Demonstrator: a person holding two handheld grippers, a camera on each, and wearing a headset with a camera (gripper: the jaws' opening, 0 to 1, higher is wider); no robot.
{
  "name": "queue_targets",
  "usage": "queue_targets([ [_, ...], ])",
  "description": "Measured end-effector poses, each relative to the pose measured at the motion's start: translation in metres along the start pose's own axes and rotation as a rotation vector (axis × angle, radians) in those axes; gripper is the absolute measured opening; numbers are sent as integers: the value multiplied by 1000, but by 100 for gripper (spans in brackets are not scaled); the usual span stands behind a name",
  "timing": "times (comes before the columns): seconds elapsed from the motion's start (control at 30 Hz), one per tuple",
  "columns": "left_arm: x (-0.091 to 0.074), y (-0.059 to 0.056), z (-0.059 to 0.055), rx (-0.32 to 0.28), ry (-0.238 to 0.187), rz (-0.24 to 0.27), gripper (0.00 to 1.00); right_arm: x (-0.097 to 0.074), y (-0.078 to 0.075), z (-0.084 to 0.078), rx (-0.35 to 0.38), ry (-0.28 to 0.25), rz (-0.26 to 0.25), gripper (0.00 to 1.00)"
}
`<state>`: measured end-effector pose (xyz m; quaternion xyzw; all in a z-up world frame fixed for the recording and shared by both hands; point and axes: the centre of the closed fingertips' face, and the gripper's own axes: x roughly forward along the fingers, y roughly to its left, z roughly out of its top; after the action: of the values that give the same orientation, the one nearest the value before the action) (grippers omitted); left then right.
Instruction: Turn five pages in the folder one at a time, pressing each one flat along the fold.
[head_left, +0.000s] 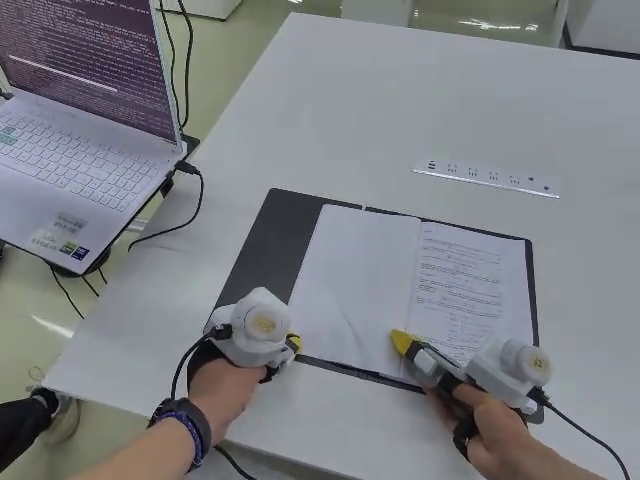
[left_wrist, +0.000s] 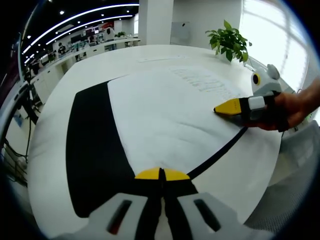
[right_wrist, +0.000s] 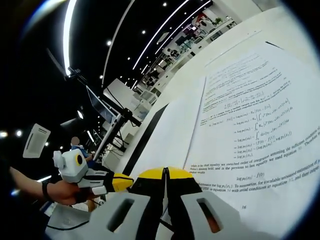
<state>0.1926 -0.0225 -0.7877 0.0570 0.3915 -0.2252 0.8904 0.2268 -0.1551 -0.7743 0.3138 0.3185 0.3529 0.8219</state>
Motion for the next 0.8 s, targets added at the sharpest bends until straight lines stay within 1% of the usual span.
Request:
queue_targets([
  [0.2, 1, 0, 0, 3, -2, -8, 0, -6, 3, -9, -1, 3, 1, 0],
  [0.43, 1, 0, 0, -1, -9, -8, 0, -14, 9, -21, -9, 22, 10, 0],
  [0.67, 2, 0, 0, -6, -13, -10, 0, -20, 11, -29, 0, 26, 10, 0],
  [0.8, 2, 0, 0, -9, -16, -12, 0, -25, 11, -35, 22, 34, 13, 0],
])
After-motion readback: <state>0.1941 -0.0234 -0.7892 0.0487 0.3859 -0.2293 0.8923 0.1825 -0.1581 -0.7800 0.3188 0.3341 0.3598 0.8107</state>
